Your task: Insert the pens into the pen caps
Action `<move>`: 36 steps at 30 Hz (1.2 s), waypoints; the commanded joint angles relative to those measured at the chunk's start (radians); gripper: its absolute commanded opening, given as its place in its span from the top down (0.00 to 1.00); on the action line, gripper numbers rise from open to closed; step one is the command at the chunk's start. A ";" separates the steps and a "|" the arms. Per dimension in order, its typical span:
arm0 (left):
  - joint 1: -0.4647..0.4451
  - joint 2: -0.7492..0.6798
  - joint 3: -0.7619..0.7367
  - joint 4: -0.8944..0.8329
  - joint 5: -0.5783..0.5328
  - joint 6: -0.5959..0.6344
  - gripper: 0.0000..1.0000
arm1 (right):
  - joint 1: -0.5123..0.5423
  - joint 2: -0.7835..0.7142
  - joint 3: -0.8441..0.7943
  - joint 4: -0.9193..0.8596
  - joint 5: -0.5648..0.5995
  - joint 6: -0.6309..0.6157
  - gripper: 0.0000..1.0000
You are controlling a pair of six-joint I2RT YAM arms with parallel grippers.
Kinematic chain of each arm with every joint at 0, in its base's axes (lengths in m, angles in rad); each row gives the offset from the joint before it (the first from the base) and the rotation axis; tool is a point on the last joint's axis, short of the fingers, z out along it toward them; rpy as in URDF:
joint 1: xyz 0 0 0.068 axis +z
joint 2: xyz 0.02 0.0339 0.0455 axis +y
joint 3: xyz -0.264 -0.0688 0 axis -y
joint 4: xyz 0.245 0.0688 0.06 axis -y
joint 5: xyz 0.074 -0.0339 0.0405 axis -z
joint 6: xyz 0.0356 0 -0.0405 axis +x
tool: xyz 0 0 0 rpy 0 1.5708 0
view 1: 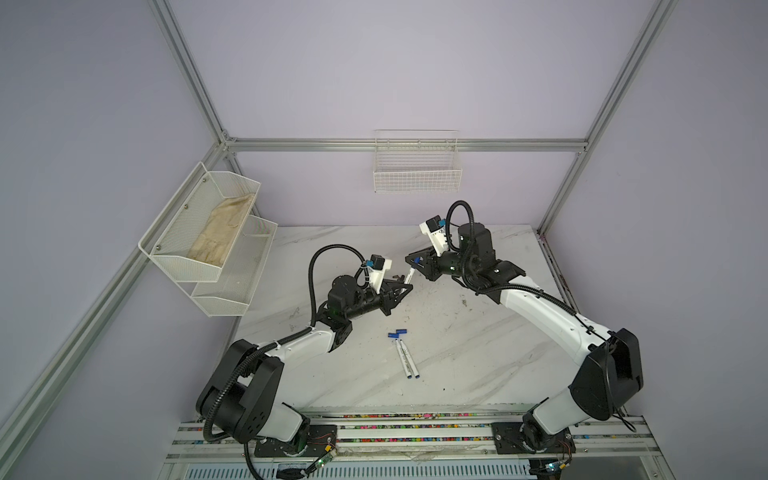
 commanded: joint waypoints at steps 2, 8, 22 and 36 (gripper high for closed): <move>0.046 0.002 0.223 0.328 -0.485 -0.062 1.00 | 0.116 0.104 -0.065 -0.448 -0.060 -0.145 1.00; 0.047 0.008 0.251 0.308 -0.606 0.006 1.00 | 0.123 0.090 -0.063 -0.442 0.019 -0.148 1.00; 0.182 -0.075 0.177 0.411 -0.652 -0.110 1.00 | 0.054 0.076 -0.151 -0.438 -0.052 -0.045 1.00; 0.104 -0.108 0.187 0.217 -0.523 0.027 1.00 | 0.023 0.030 -0.121 -0.412 -0.104 -0.062 1.00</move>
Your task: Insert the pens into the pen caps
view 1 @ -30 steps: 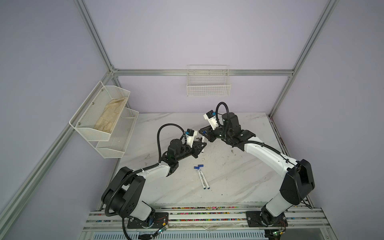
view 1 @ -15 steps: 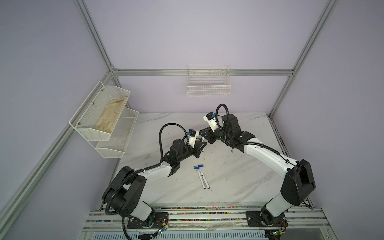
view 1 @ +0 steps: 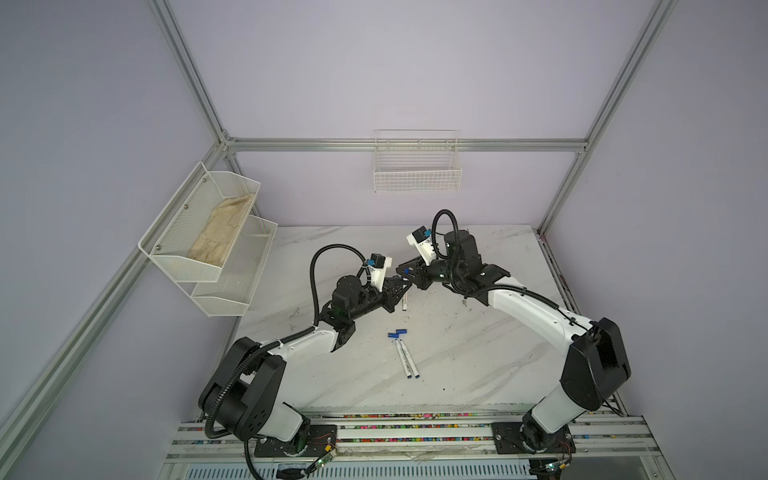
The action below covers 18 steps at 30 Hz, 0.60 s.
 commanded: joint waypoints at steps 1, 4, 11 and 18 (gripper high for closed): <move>0.096 -0.120 0.164 0.222 -0.414 0.016 1.00 | -0.010 -0.018 -0.080 -0.436 -0.075 -0.028 1.00; 0.060 -0.138 0.119 0.157 -0.425 0.044 1.00 | -0.029 -0.013 -0.070 -0.409 -0.094 0.003 1.00; -0.036 -0.156 -0.019 0.144 -0.468 0.027 1.00 | -0.061 0.005 -0.063 -0.298 -0.215 0.088 1.00; -0.112 -0.106 -0.103 0.144 -0.439 -0.042 1.00 | -0.078 0.005 -0.020 -0.233 -0.220 0.130 0.88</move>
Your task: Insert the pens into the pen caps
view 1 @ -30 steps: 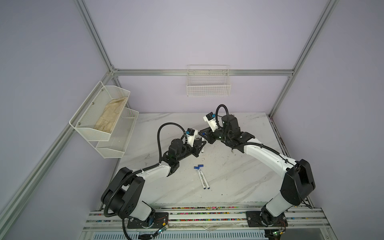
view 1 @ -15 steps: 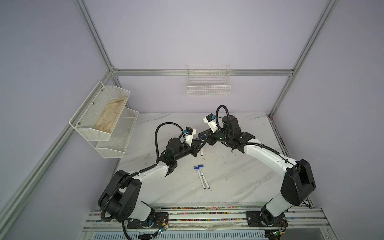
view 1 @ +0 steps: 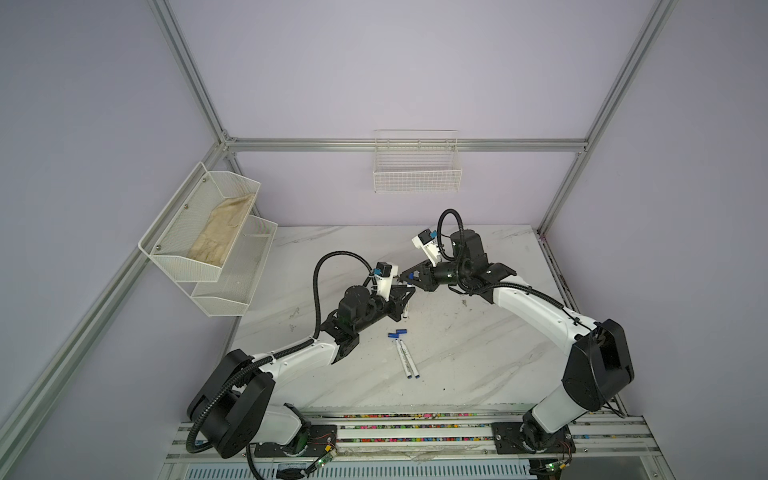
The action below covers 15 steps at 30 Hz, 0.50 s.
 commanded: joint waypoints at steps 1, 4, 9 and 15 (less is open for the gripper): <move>0.018 -0.019 -0.048 0.185 -0.205 -0.065 1.00 | -0.024 0.013 -0.009 -0.161 -0.039 0.030 0.86; -0.002 0.008 -0.069 0.186 -0.193 -0.084 1.00 | -0.029 0.004 0.000 -0.127 -0.033 0.051 0.76; -0.018 0.083 -0.091 0.187 -0.171 -0.133 1.00 | -0.044 -0.042 -0.010 -0.003 0.000 0.117 0.52; -0.011 0.135 -0.127 0.230 -0.204 -0.158 1.00 | -0.073 -0.115 -0.004 0.091 0.086 0.152 0.44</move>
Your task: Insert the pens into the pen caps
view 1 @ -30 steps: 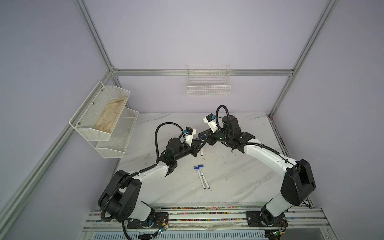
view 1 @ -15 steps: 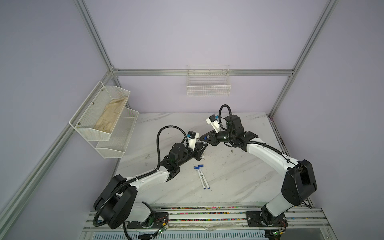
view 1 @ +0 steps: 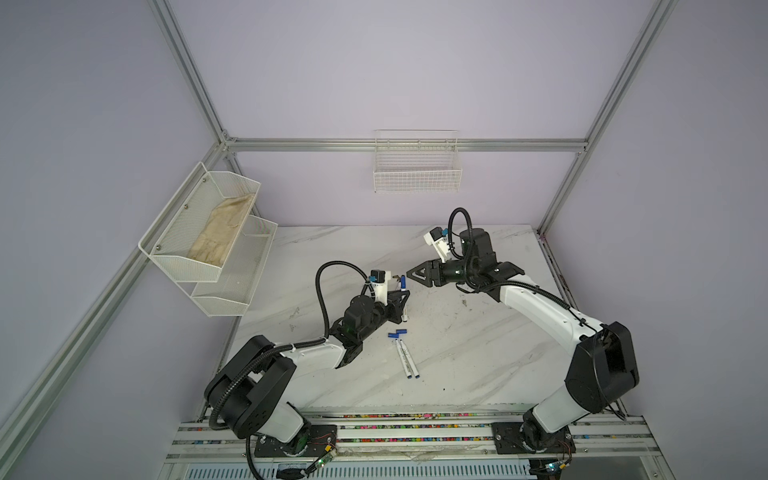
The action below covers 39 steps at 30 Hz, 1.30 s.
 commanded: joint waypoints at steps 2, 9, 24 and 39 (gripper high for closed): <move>0.031 -0.002 -0.026 0.024 -0.047 -0.026 1.00 | -0.022 -0.079 0.004 0.070 0.062 0.027 0.44; 0.208 0.031 0.165 -0.321 0.187 0.042 1.00 | -0.030 -0.069 -0.046 0.043 0.103 0.058 0.45; 0.297 0.348 0.599 -0.751 0.276 0.278 1.00 | -0.030 -0.056 -0.076 -0.007 0.169 0.030 0.47; 0.297 0.525 0.764 -0.843 0.248 0.251 0.86 | -0.030 -0.074 -0.107 -0.033 0.199 0.001 0.48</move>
